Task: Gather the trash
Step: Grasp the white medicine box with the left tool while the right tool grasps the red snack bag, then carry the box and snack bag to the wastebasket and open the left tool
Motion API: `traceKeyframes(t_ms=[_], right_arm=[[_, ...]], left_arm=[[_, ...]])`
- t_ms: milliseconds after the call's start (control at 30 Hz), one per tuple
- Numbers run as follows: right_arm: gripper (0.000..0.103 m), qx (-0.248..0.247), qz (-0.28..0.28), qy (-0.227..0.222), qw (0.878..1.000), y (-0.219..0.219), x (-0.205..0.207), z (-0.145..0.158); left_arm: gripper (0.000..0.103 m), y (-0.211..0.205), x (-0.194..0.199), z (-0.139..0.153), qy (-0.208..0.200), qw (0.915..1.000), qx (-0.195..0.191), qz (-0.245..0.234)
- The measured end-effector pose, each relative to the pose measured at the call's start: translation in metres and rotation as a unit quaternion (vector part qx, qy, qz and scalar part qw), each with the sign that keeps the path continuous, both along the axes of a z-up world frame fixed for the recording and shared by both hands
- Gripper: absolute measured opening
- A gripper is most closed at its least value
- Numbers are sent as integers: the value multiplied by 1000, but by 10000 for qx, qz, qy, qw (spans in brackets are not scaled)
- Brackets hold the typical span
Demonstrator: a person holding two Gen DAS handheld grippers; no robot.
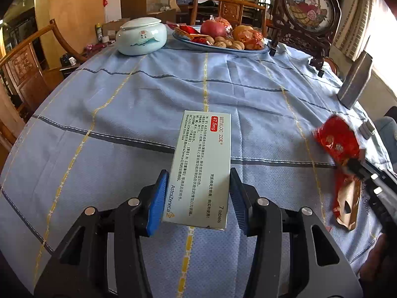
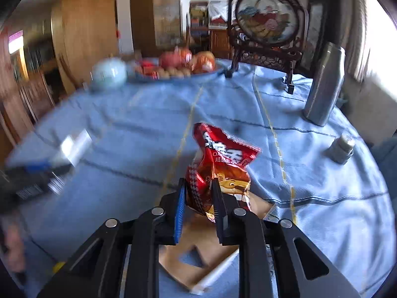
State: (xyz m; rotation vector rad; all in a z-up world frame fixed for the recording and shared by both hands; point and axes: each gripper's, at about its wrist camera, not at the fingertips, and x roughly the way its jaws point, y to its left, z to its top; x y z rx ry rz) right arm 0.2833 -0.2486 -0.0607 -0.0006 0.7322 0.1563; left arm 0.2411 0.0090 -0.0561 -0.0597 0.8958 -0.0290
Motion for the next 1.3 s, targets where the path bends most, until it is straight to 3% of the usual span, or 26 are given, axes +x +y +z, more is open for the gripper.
traceKeyframes(t_ms=[167,433,600,767,900,1000,1167,1300], right_arm=[[19,667,27,-639,9957,-20,-18,25],[20,836,-8,-691,9941,-28,-21,28],[21,888,184,-984,9910,-24,-34,37],[21,1247,481,-1107,9848,-14,-55,48],[22,1509,947,-1130,9775,15,-76,59],[22,1583,1438,-1234,9690,51,-95,74],[23,1659,2374,-1287,9485,124,-125,92],[23,1671,3081,-1085,9303,188,-146,95]], left_arm=[[49,1,-3,2,-92,9999,-78,-38],[49,20,-28,27,-335,9982,-489,-13],[49,45,-68,56,-687,9968,-248,315],[49,95,-126,73,-933,9916,-43,899],[49,155,-182,80,-1033,9804,50,1677],[49,208,-229,75,-944,9663,76,2395],[49,282,-305,39,-531,9337,102,3540],[49,321,-343,3,-193,9164,-209,3992]])
